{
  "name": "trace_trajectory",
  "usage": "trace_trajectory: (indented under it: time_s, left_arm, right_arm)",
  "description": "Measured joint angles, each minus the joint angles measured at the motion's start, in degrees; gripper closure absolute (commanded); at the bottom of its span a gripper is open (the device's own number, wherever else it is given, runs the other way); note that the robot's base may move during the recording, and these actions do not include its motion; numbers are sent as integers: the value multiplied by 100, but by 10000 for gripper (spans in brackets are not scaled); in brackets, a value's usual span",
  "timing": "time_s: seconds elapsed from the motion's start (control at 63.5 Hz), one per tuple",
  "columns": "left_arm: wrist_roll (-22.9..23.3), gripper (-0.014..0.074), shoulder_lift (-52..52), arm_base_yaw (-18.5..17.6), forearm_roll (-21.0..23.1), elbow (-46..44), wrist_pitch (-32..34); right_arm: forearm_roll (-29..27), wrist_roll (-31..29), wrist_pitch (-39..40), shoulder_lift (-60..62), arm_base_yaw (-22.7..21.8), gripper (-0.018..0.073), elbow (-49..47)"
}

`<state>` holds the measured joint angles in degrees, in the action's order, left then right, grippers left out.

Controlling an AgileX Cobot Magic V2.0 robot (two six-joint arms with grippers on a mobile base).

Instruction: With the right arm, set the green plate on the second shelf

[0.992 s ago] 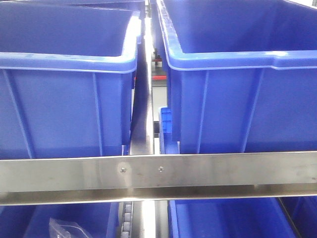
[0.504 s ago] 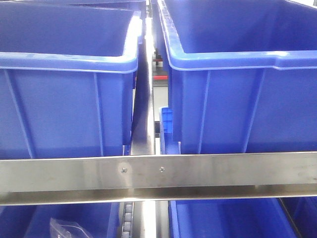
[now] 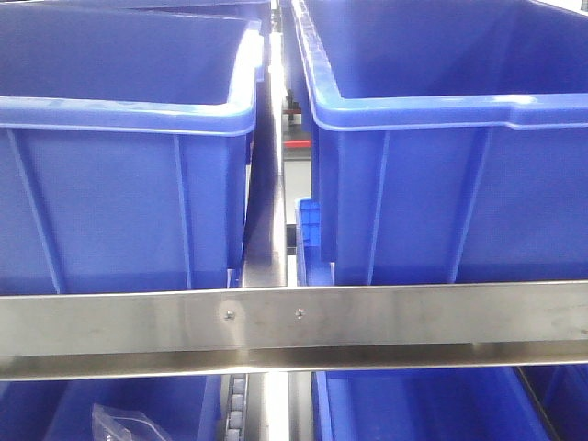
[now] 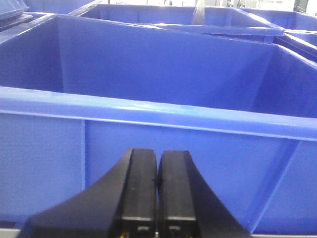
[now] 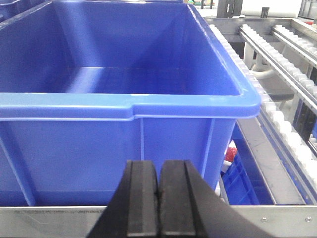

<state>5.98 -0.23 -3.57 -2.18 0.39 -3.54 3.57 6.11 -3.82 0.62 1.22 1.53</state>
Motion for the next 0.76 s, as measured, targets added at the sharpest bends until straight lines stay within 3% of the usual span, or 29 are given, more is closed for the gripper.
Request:
trace_trajectory:
  time_s: [0.756]
  left_arm:
    - [0, 465, 0, 0, 0, 0, 0]
  right_arm:
    - [4, 9, 0, 0, 0, 529, 0]
